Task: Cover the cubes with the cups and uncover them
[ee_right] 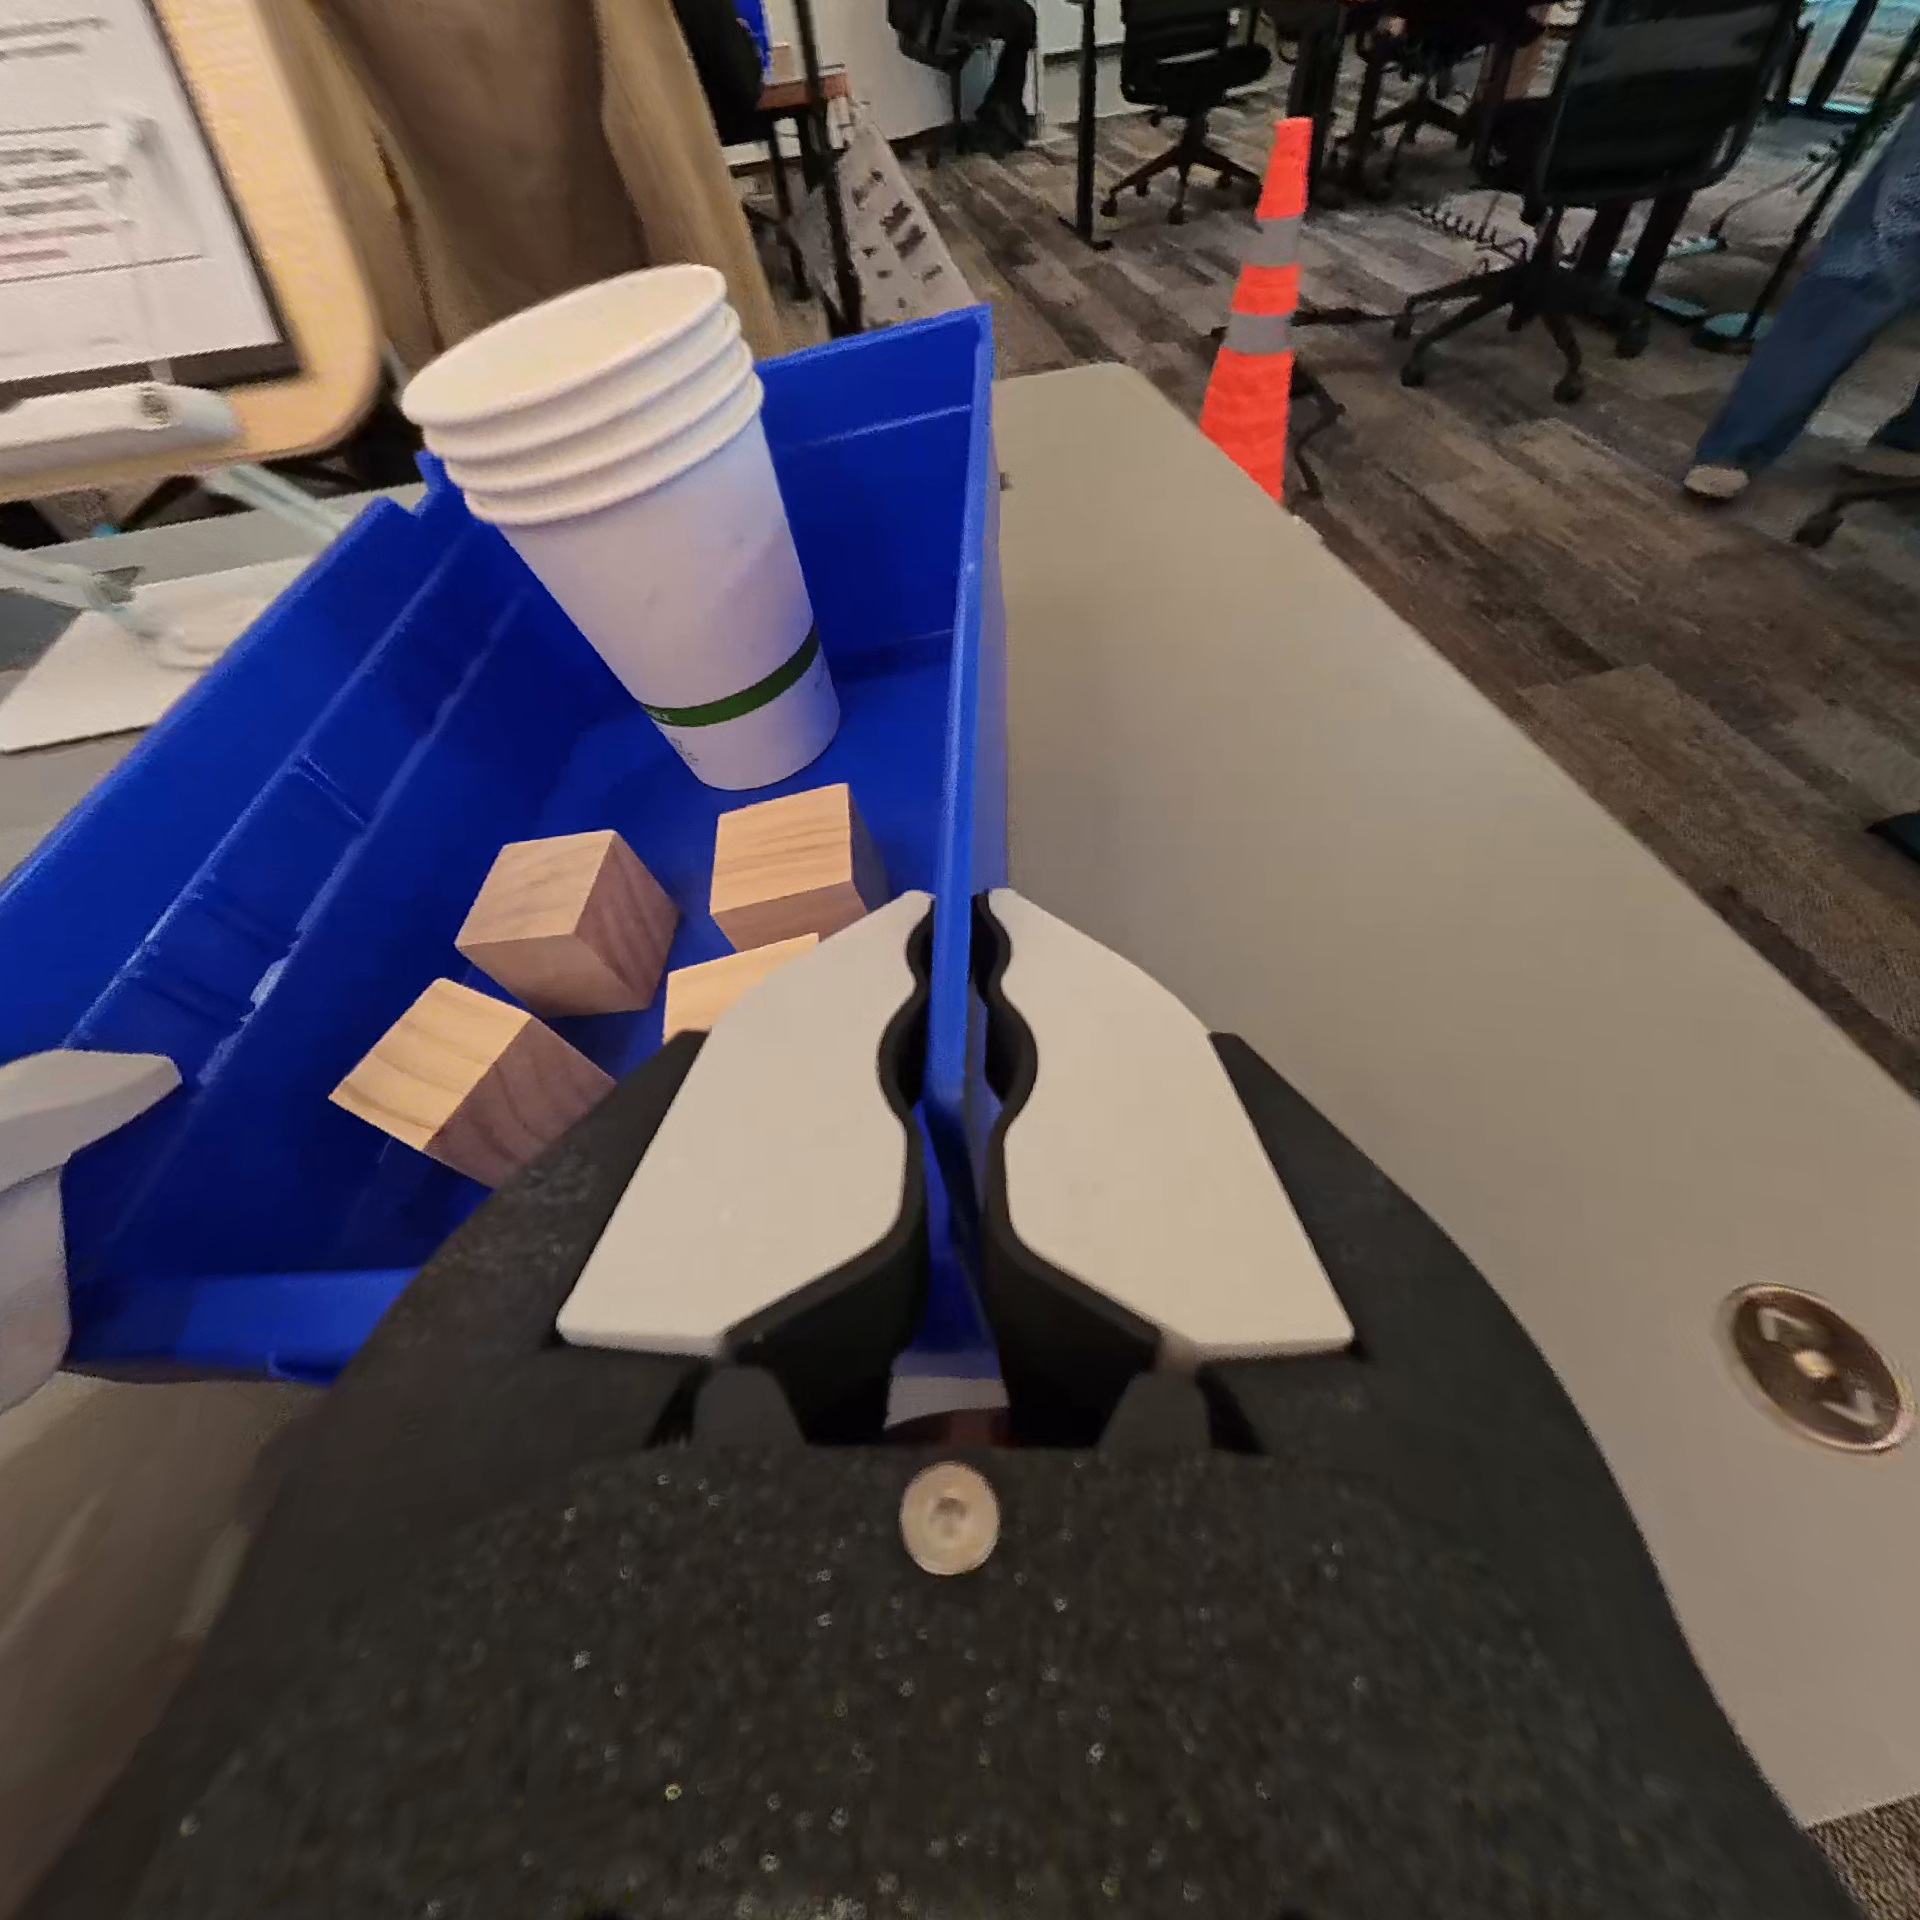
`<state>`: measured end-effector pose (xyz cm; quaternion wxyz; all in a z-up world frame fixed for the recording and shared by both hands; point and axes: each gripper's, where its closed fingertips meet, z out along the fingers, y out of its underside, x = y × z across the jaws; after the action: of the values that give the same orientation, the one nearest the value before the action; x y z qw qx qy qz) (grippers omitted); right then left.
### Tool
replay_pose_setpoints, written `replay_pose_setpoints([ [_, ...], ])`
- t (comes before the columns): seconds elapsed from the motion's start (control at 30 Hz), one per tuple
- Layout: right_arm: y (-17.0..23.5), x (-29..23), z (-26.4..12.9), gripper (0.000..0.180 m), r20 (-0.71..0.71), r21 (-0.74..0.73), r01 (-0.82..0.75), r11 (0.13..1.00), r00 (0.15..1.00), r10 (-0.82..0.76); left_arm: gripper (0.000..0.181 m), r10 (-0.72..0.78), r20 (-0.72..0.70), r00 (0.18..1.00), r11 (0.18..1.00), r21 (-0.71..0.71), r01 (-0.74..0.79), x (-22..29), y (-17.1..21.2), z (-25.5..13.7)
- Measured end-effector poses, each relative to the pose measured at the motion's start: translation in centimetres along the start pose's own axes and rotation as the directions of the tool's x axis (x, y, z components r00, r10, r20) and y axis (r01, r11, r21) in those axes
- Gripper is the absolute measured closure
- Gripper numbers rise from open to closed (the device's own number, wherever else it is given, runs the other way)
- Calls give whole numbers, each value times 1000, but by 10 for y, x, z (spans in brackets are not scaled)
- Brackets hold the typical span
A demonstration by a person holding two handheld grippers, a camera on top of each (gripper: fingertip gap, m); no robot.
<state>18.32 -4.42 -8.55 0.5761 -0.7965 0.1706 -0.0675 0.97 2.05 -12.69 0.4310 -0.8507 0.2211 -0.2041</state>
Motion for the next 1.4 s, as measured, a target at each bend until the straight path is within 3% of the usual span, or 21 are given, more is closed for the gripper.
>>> replay_pose_setpoints([
  [0.17, 6, -81, -14, 175, 116, 20, 20, 1000, 993, -22, 177, 2, 121, 993, 998, 55, -8, -66, 2, -59],
  [0.4, 42, -237, -17, 175, 344, -19, 91, 996, 936, -79, 177, -55, 349, 936, 997, 64, 34, -201, 28, -140],
  [0.6, 69, -320, -6, 175, 445, -69, 181, 981, 886, -132, 177, -106, 422, 900, 994, 20, 108, -281, 57, -163],
  [0.83, 69, -324, -2, 172, 462, -80, 215, 973, 873, -155, 173, -141, 378, 915, 990, 40, 136, -290, 55, -157],
  [0.87, 68, -324, -4, 169, 478, -75, 216, 973, 864, -155, 160, -139, 338, 931, 990, 64, 125, -285, 52, -158],
  [0.9, 66, -319, -7, 156, 487, -61, 199, 978, 861, -145, 138, -147, 302, 942, 987, 106, 120, -281, 48, -165],
  [0.93, 63, -313, -12, 141, 497, -39, 191, 981, 855, -147, 129, -162, 260, 952, 979, 167, 121, -277, 42, -178],
  [1.0, 60, -299, -28, 132, 533, 11, 187, 982, 830, -165, 129, -195, 191, 962, 951, 277, 138, -277, 33, -215],
  [1.07, 59, -282, -46, 133, 564, 34, 138, 990, 815, -133, 127, -244, 226, 943, 930, 329, 162, -308, 33, -251],
  [1.17, 58, -264, -72, 144, 616, 38, 53, 998, 785, -65, 122, -300, 394, 869, 919, 364, 152, -392, 44, -292],
  [1.27, 55, -258, -87, 146, 645, 44, 16, 999, 763, -41, 110, -280, 545, 790, 955, 238, 175, -469, 68, -294],
  [1.4, 47, -260, -95, 149, 664, 63, 18, 998, 746, -56, 107, -302, 545, 782, 952, 217, 216, -515, 68, -273],
])
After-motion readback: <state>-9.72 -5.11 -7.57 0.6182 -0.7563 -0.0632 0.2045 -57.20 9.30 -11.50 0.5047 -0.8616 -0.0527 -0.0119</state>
